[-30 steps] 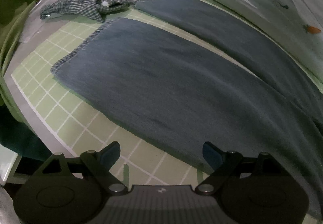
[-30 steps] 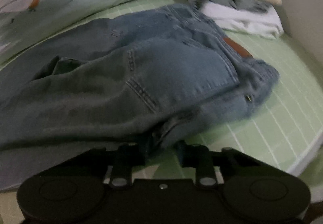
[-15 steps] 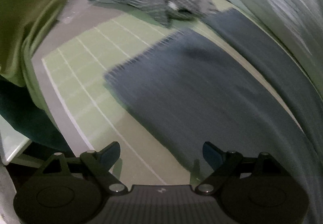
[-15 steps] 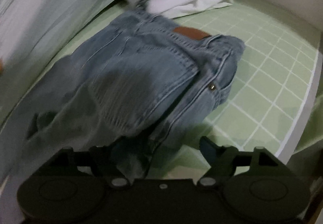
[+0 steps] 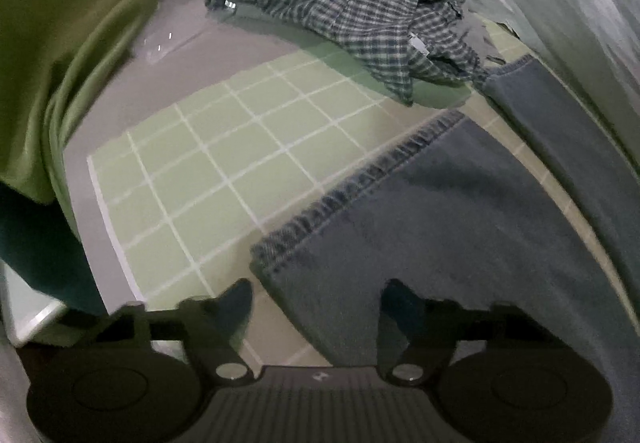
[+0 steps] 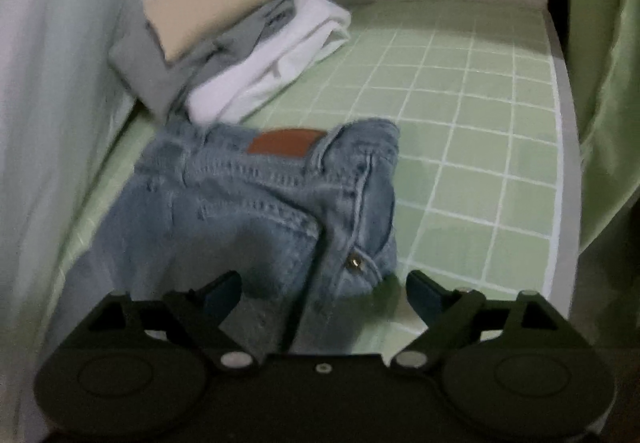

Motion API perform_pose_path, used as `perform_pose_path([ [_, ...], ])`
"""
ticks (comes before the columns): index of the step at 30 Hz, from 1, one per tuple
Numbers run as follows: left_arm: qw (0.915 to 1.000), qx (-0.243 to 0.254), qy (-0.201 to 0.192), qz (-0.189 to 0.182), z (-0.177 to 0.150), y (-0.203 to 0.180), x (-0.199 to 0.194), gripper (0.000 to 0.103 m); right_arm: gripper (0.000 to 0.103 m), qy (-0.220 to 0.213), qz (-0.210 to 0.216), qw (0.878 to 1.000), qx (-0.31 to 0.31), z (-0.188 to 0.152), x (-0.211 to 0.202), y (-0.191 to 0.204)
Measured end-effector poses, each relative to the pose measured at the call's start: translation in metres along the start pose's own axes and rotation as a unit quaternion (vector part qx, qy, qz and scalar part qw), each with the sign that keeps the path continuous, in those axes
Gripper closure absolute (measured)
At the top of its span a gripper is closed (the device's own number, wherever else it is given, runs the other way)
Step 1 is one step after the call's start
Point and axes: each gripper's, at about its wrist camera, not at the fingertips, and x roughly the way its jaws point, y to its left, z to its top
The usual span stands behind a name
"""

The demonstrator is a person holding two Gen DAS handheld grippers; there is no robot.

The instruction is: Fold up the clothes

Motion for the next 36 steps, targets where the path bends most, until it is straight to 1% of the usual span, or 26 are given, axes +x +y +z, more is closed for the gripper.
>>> perform_pose_path([
  [1, 1.0, -0.001, -0.001, 0.002, 0.003, 0.001, 0.003, 0.058, 0.027, 0.004, -0.003, 1.0, 0.002, 0.001, 0.002, 0.001],
  [2, 1.0, -0.001, -0.003, 0.004, 0.006, 0.003, 0.006, 0.078, 0.038, 0.008, -0.009, 1.0, 0.002, 0.001, 0.005, 0.002],
  [3, 1.0, -0.006, -0.002, 0.0, 0.009, 0.005, 0.008, 0.1, 0.042, 0.013, -0.015, 1.0, 0.001, 0.001, 0.007, 0.002],
  [4, 0.9995, -0.025, 0.001, -0.02, 0.012, 0.011, 0.009, 0.099, 0.052, 0.01, -0.017, 1.0, 0.0, 0.001, 0.005, 0.002],
  [5, 0.9987, -0.043, -0.001, -0.025, 0.013, 0.017, 0.008, 0.1, 0.063, 0.003, -0.015, 1.0, -0.002, 0.001, 0.0, 0.001],
  [6, 0.9981, -0.056, -0.002, -0.026, 0.015, 0.021, 0.006, 0.1, 0.082, -0.004, -0.013, 1.0, -0.003, 0.001, -0.005, 0.0],
  [7, 0.9974, -0.067, -0.004, -0.026, 0.017, 0.025, 0.004, 0.1, 0.087, -0.011, -0.012, 1.0, -0.005, 0.001, -0.01, -0.002],
  [9, 0.9968, -0.074, -0.012, -0.027, 0.022, 0.031, -0.008, 0.099, 0.089, -0.026, -0.008, 1.0, -0.008, 0.0, -0.019, -0.004],
  [10, 0.9971, -0.068, -0.02, -0.028, 0.024, 0.034, -0.016, 0.099, 0.089, -0.036, -0.001, 0.999, -0.018, 0.001, -0.028, -0.004],
  [12, 0.9974, -0.053, -0.044, -0.024, 0.028, 0.043, -0.04, 0.099, 0.09, -0.057, 0.031, 0.996, -0.055, 0.003, -0.06, 0.003],
  [15, 0.9937, -0.075, -0.083, -0.006, 0.03, 0.07, -0.081, 0.099, 0.09, -0.077, 0.076, 0.991, -0.073, 0.001, -0.107, 0.006],
  [16, 0.9923, -0.08, -0.094, 0.005, 0.029, 0.077, -0.09, 0.099, 0.09, -0.083, 0.09, 0.99, -0.077, 0.001, -0.122, 0.007],
  [17, 0.9915, -0.081, -0.101, 0.015, 0.026, 0.082, -0.094, 0.099, 0.09, -0.086, 0.094, 0.988, -0.084, -0.002, -0.128, 0.005],
  [18, 0.9906, -0.087, -0.104, 0.023, 0.024, 0.087, -0.096, 0.099, 0.09, -0.082, 0.085, 0.989, -0.093, -0.006, -0.124, 0.003],
  [19, 0.9897, -0.103, -0.097, 0.024, 0.021, 0.09, -0.093, 0.099, 0.09, -0.072, 0.071, 0.99, -0.098, -0.011, -0.116, 0.001],
  [20, 0.9885, -0.116, -0.095, 0.018, 0.02, 0.092, -0.094, 0.099, 0.089, -0.06, 0.067, 0.992, -0.083, -0.013, -0.11, -0.003],
  [21, 0.9871, -0.13, -0.093, 0.013, 0.02, 0.093, -0.094, 0.099, 0.09, -0.05, 0.07, 0.995, -0.059, -0.014, -0.107, -0.007],
  [22, 0.9858, -0.139, -0.093, 0.008, 0.019, 0.092, -0.095, 0.099, 0.09, -0.046, 0.077, 0.995, -0.048, -0.012, -0.107, -0.006],
  [24, 0.9853, -0.132, -0.109, 0.003, 0.022, 0.083, -0.104, 0.099, 0.09, -0.048, 0.097, 0.993, -0.04, -0.007, -0.11, -0.001],
  [28, 0.9842, -0.109, -0.139, -0.005, 0.042, 0.062, -0.114, 0.099, 0.089, -0.068, 0.12, 0.989, -0.059, 0.005, -0.112, 0.02],
  [30, 0.9831, -0.102, -0.152, -0.012, 0.053, 0.05, -0.117, 0.099, 0.09, -0.071, 0.13, 0.987, -0.06, 0.011, -0.109, 0.031],
  [36, 0.9799, -0.09, -0.174, -0.04, 0.087, 0.001, -0.117, 0.099, 0.09, -0.088, 0.137, 0.984, -0.077, 0.021, -0.099, 0.061],
])
